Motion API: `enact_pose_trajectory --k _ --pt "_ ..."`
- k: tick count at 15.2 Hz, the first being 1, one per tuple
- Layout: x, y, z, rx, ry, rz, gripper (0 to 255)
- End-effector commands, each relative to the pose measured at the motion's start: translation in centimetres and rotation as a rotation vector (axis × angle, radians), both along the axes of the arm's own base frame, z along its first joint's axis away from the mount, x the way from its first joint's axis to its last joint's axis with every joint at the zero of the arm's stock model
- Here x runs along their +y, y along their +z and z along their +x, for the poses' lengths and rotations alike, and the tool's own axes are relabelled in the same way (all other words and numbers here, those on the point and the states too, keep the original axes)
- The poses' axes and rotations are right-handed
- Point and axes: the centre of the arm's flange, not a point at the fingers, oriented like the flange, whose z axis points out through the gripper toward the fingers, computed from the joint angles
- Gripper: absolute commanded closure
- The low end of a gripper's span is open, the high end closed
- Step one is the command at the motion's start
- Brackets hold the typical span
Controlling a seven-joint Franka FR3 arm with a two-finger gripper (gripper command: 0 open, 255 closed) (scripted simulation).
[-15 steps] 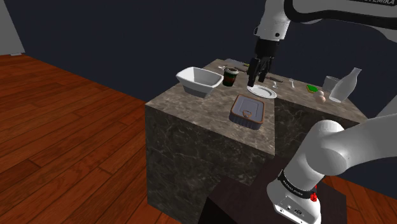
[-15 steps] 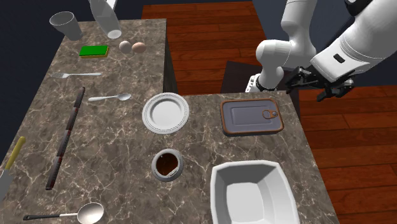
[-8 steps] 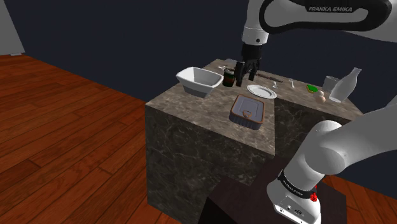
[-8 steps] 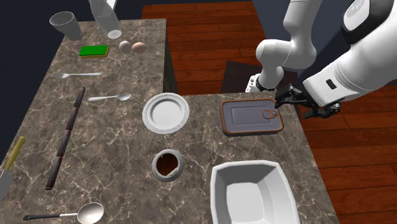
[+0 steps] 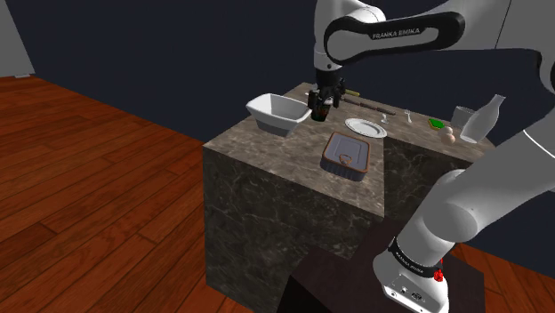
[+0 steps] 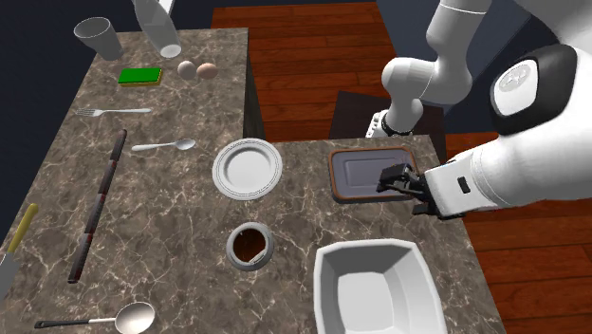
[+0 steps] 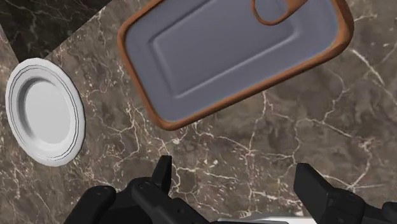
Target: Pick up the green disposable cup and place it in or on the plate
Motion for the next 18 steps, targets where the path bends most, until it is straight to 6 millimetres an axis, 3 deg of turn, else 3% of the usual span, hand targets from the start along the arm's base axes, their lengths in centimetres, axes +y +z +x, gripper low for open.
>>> enact_pose_trajectory --k 1,9,18 --pt "-1.0 -0.8 2.4 -0.001 -0.023 -0.051 0" --pt "-5.8 -3.6 10.4 -0.002 -0.114 -0.247 0" --pt "-12.5 -5.4 18.9 -0.002 -0.218 -0.468 0"
